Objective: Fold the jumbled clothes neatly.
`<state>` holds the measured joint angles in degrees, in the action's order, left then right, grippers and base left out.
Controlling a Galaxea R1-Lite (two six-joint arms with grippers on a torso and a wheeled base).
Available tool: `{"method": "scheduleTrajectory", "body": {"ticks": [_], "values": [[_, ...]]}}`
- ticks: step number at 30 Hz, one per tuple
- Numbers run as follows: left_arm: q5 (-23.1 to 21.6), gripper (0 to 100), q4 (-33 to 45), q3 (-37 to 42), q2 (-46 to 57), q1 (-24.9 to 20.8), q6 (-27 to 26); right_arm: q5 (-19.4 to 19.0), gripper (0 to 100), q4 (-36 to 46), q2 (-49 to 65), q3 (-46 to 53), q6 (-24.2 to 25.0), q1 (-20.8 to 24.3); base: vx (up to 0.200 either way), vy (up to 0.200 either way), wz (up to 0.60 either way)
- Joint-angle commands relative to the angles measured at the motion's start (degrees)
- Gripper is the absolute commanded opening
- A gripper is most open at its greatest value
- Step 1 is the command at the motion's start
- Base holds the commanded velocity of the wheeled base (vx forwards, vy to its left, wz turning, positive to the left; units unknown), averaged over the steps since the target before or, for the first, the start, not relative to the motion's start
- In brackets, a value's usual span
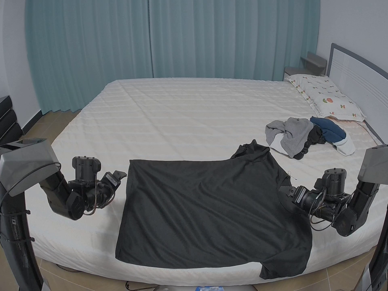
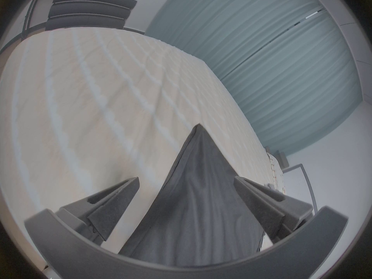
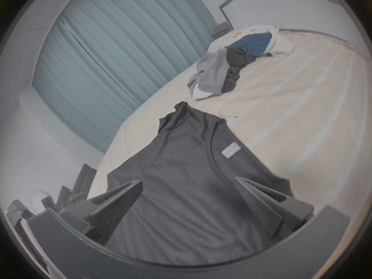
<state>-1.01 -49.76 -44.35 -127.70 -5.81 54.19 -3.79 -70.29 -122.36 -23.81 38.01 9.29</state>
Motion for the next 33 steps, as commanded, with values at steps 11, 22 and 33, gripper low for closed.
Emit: {"method": "scheduleTrajectory", "body": {"ticks": [11, 22, 33], "values": [[-3.21, 100, -16.51, 25.45, 7.46, -5.26, -0.13, -5.17, 100, -8.37, 1.07, 12.91, 7.87, 1.96, -0.164, 0.0, 0.0], [-3.12, 100, -19.14, 25.98, 6.58, -5.79, 0.31, -5.53, 100, -8.37, 0.89, 12.82, 7.87, 1.96, 0.0, -0.073, 0.0], [-2.77, 100, -19.23, 26.77, 7.02, -6.23, -0.05, -5.53, 100, -8.37, 0.01, 12.91, 7.87, 2.14, 0.0, -0.145, 0.0]]}}
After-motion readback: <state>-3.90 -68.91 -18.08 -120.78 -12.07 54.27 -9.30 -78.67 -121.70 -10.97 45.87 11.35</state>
